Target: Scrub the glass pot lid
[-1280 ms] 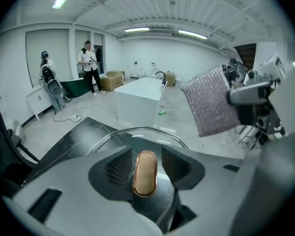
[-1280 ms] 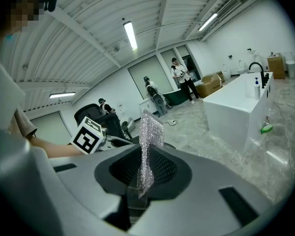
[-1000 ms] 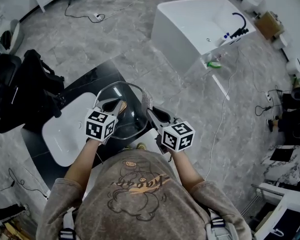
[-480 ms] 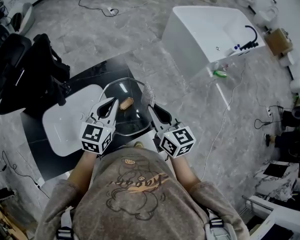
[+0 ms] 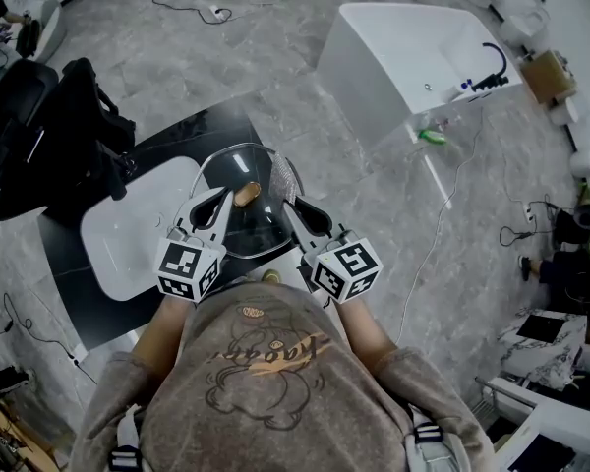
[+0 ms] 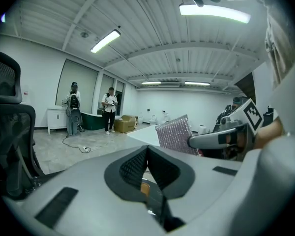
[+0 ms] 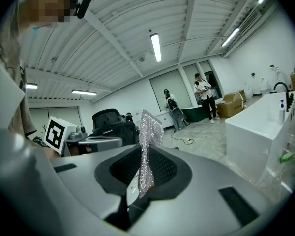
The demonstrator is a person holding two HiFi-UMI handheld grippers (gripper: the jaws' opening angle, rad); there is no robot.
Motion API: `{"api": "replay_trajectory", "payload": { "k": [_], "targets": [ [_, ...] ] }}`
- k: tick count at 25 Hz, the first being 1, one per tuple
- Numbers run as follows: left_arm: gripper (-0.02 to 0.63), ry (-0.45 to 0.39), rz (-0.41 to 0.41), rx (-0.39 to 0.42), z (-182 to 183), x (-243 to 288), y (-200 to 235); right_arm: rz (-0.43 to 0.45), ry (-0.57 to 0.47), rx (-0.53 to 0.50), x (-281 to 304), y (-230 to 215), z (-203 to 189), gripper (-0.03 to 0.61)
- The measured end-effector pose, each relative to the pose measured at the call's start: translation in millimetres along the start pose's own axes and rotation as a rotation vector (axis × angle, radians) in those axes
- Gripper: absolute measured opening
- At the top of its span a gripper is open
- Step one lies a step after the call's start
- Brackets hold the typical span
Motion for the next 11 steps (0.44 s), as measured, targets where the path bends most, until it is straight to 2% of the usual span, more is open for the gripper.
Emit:
{"api": "replay_trajectory", "payload": {
  "k": [11],
  "targets": [
    [0.018,0.027,-0.007,0.003,-5,2,-12,0.064,0.022,-0.024,-2,4,0,0.066]
  ]
}}
Point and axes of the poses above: the fingertips, and each gripper's own axes: x forward along the fingers, y to its left, z out of its top, the point moved 3 cm from there along -x, backward along the fingers, and after that the axes turned 3 degrees about x, right-handed, at the moved point
